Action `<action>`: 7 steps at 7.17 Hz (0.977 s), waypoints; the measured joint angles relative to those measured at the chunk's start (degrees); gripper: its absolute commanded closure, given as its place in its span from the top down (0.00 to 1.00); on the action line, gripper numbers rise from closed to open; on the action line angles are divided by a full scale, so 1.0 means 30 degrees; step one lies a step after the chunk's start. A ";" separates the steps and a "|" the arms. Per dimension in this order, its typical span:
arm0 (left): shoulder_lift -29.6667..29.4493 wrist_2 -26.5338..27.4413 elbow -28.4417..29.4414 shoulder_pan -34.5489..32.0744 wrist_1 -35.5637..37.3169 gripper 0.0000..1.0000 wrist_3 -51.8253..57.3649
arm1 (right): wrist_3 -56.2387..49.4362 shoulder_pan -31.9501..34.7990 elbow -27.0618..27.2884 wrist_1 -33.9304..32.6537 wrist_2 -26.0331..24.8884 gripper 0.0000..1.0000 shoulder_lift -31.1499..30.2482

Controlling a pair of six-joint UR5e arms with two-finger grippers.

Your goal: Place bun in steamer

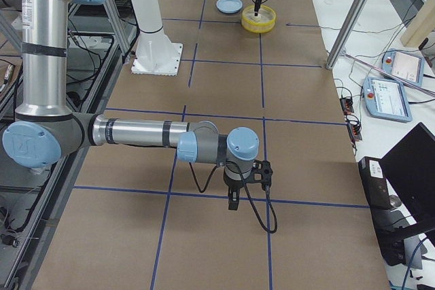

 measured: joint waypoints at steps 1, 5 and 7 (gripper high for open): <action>0.0205 0.0044 -0.0746 -0.0121 0.0040 1.00 0.0031 | 0.0000 -0.0001 0.0001 0.0000 0.0000 1.00 0.0000; 0.2839 -0.2207 -0.3588 -0.4650 0.0607 1.00 0.2004 | -0.0002 0.0004 0.0000 -0.0001 0.0000 1.00 -0.0001; 0.5418 -0.2749 -0.3498 -0.7775 0.0687 1.00 0.7189 | 0.0000 -0.0008 0.0000 -0.0001 0.0000 1.00 -0.0001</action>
